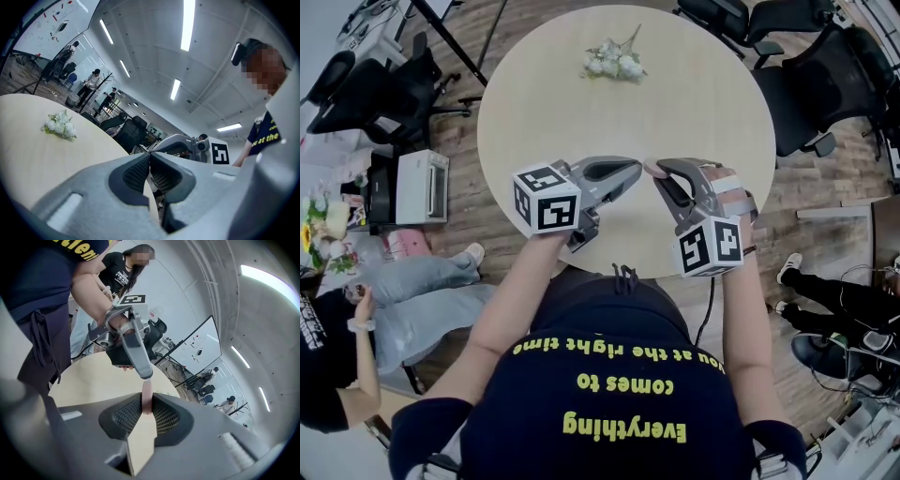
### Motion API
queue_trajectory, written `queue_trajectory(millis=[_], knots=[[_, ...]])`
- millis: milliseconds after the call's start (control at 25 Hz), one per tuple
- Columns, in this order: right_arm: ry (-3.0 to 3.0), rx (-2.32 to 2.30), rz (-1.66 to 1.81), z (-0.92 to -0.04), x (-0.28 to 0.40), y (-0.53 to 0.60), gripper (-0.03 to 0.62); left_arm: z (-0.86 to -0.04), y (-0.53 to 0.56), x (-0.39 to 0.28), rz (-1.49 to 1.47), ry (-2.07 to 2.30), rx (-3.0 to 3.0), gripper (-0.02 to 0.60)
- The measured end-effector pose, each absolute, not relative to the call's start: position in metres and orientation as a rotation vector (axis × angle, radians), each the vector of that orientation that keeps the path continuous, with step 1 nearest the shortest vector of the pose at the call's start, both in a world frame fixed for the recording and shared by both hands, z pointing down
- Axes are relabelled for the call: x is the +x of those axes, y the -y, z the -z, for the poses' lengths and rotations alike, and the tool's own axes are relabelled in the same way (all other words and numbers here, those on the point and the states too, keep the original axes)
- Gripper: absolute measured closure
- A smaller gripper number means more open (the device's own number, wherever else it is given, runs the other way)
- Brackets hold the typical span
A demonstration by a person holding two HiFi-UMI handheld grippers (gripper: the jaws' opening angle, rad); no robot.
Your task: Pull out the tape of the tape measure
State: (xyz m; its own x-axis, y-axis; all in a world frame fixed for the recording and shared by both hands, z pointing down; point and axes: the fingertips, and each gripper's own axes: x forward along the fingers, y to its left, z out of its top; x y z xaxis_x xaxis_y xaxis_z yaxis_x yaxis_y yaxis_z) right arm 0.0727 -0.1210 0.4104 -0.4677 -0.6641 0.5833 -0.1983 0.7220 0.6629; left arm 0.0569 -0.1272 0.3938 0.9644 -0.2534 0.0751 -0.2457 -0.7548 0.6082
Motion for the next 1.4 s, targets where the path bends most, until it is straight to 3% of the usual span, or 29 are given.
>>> queue_trajectory(millis=[480,800,920,1160,1400], knots=[[2.023,0.648,0.652,-0.414,0.071,0.123,0.511,-0.398,0.128,0.059,-0.011,0.366,2.474,0.569],[2.041,0.678,0.592,-0.426,0.081,0.127,0.511,-0.407,0.135,0.052,-0.026,0.442,2.500,0.514],[2.036,0.688,0.561,-0.436,0.088,0.132,0.511,-0.411,0.144,0.040,-0.024,0.531,2.523,0.516],[2.026,0.700,0.466,-0.467,0.100,0.145,0.511,-0.422,0.164,0.012,-0.032,0.740,2.569,0.575],[1.979,0.695,0.318,-0.530,0.100,0.159,0.510,-0.444,0.172,-0.012,-0.109,0.877,2.571,0.580]])
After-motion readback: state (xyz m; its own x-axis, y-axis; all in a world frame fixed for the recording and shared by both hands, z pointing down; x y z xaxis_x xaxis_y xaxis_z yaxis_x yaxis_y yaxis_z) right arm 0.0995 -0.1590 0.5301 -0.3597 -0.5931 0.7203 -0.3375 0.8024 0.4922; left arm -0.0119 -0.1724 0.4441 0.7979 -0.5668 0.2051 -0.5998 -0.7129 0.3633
